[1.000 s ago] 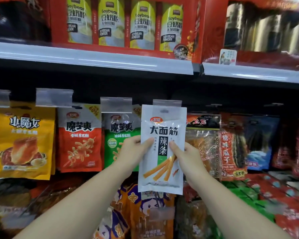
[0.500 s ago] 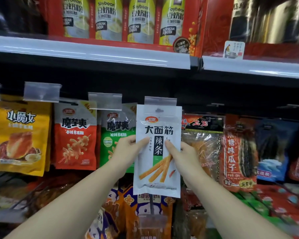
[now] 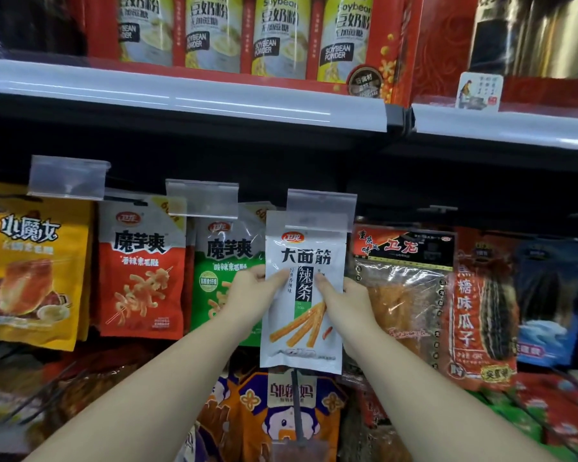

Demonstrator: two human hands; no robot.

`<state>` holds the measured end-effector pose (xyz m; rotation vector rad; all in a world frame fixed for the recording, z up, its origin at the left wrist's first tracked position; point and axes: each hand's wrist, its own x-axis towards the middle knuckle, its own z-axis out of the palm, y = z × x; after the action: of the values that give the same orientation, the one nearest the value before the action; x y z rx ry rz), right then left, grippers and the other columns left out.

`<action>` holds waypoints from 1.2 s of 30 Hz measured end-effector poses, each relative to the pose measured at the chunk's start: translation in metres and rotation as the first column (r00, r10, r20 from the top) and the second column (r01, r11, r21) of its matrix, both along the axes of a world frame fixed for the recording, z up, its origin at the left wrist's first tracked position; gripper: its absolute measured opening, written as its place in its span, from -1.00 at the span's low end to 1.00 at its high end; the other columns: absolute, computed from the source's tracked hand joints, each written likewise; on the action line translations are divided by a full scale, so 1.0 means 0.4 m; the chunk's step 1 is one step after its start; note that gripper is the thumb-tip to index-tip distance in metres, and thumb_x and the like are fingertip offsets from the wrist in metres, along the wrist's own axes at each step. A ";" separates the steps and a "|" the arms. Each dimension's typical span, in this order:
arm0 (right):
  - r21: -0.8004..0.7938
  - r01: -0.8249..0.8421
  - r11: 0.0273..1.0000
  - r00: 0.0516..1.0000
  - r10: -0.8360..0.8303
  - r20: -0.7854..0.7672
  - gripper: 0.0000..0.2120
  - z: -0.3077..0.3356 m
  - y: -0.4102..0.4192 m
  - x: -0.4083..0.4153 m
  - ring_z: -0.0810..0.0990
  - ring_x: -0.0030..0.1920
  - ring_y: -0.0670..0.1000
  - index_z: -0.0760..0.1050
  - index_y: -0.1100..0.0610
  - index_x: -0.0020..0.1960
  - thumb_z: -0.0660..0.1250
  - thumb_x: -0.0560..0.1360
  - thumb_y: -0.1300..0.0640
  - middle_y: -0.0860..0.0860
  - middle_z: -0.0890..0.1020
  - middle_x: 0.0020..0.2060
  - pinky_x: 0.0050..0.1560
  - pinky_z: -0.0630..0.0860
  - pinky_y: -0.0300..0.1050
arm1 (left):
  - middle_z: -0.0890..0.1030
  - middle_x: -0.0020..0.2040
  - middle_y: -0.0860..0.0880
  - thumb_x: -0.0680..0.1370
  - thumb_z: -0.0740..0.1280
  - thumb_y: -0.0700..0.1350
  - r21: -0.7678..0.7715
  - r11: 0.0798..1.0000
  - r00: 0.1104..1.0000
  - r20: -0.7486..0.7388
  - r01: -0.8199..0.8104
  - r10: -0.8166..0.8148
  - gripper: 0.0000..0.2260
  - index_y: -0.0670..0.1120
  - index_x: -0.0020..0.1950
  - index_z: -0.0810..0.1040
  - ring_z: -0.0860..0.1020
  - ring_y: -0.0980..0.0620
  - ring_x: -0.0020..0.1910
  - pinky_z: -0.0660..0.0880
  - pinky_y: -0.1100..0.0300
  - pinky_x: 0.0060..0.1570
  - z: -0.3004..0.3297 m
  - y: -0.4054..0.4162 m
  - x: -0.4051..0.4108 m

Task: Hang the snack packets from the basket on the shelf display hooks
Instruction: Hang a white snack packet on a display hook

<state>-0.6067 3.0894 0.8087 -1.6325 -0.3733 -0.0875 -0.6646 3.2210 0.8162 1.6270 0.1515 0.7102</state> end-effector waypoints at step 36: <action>-0.437 0.240 0.867 0.921 -0.062 0.384 -0.39 -0.161 0.075 -0.032 -0.05 0.53 0.11 0.08 0.05 0.54 0.24 0.57 0.27 0.07 -0.01 0.55 0.47 0.07 -0.06 | 0.29 0.46 0.00 0.55 0.34 -0.11 0.702 0.654 0.951 0.110 -0.281 0.291 -0.41 -0.03 0.53 0.17 0.22 0.04 0.45 0.26 0.24 0.30 -0.180 0.067 0.021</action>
<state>-0.6195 3.1192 0.7444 -2.1448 -0.5771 -0.4530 -0.6562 3.2480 0.7440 2.3953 0.1532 1.0945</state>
